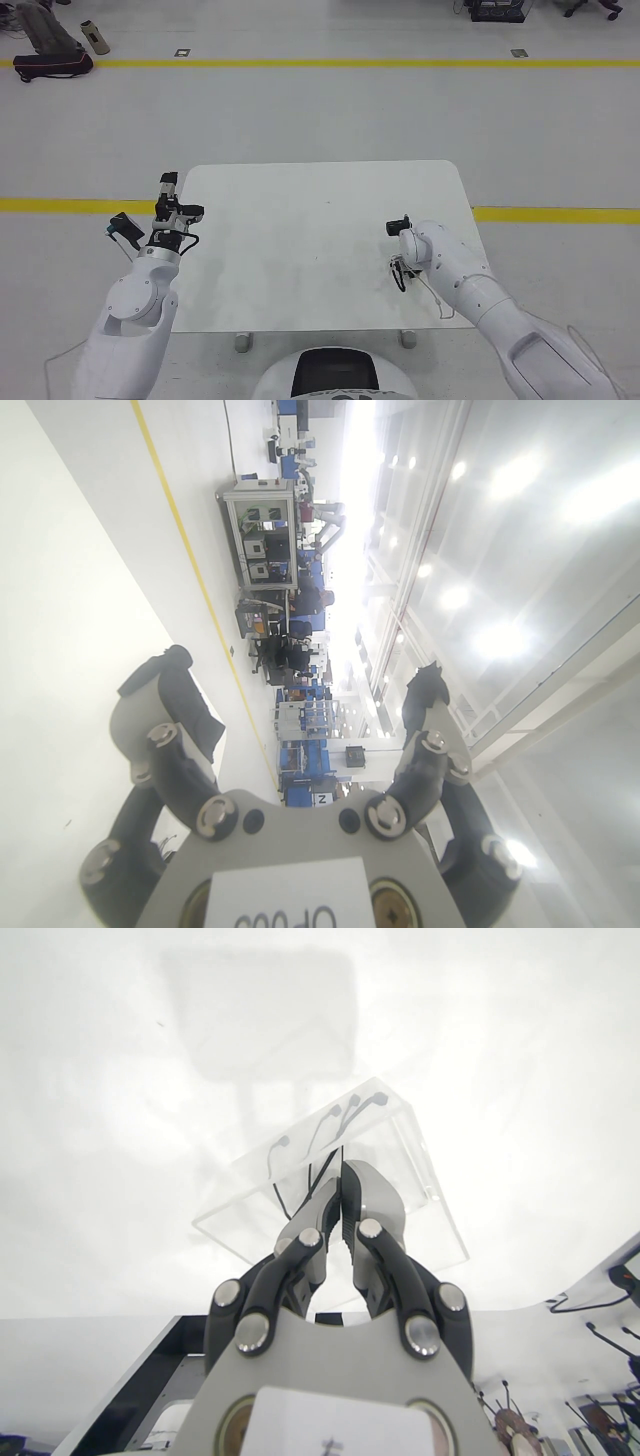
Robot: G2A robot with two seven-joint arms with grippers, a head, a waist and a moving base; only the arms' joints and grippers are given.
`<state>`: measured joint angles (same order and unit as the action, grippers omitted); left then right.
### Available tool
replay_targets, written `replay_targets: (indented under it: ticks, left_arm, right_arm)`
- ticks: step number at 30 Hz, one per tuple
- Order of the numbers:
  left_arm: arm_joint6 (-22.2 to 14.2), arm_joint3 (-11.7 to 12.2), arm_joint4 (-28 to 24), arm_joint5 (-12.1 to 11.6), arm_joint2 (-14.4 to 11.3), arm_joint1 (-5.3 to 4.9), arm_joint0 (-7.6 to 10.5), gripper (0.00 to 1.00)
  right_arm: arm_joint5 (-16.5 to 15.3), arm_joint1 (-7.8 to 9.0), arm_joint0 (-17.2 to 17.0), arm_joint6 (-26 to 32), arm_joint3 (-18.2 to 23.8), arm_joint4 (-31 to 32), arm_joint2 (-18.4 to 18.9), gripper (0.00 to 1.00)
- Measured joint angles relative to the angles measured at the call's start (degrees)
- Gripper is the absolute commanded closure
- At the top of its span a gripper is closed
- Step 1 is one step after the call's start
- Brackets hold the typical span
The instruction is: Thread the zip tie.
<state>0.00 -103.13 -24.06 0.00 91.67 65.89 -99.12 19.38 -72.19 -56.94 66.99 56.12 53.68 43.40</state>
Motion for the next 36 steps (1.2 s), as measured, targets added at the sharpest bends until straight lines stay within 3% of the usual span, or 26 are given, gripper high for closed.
replay_targets:
  ticks: [8,17,29,36]
  left_arm:
    - [0.0,0.0,0.0,0.0,0.0,0.0,0.0,0.0]
    - [0.0,0.0,0.0,0.0,0.0,0.0,0.0,0.0]
    - [0.0,0.0,0.0,0.0,0.0,0.0,0.0,0.0]
    - [0.0,0.0,0.0,0.0,0.0,0.0,0.0,0.0]
  right_arm:
    - [-1.11,0.54,0.51,1.13,0.07,0.73,2.2,1.0]
    - [-3.43,2.52,-2.06,3.9,5.32,1.16,7.08,1.0]
    - [-6.8,5.26,-6.14,8.37,12.76,-0.09,15.12,1.0]
    - [-10.85,6.68,-8.38,9.21,14.07,-6.26,21.6,1.0]
